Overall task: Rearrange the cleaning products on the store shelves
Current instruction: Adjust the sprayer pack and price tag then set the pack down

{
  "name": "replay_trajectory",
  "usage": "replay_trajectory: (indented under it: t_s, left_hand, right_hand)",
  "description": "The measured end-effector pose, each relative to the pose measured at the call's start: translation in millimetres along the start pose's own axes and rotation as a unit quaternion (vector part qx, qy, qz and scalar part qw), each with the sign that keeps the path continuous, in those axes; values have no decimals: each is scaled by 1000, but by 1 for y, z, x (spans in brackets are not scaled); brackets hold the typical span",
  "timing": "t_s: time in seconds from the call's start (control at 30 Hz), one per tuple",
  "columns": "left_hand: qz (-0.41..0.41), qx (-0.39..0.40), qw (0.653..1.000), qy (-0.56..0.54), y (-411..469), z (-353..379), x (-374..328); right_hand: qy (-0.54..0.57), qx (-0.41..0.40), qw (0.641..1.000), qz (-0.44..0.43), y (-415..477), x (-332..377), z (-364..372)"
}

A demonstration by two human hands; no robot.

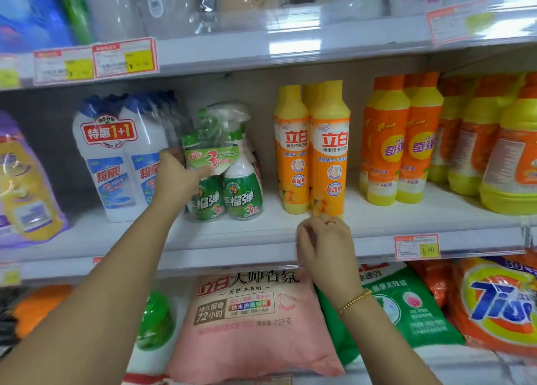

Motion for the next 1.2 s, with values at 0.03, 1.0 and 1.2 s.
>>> replay_trajectory:
  t_s: [0.03, 1.0, 1.2]
  left_hand:
    - [-16, 15, 1000, -14, 5, -1, 0]
    - [289, 66, 947, -127, -130, -47, -64]
    - [207, 74, 953, -207, -132, -59, -78]
  right_hand:
    - [12, -8, 1000, 2, -1, 0, 0]
    - [338, 8, 940, -35, -4, 46, -78]
    - [417, 8, 906, -67, -7, 60, -83]
Point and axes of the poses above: each hand's wrist, its own y-axis towards the middle knuckle, its own z-axis out of the palm, x = y × z, the point moved 3 cm from there along y, towards the middle knuckle, and after that the axes turned 3 degrees about -y, right-handed, at the moved point
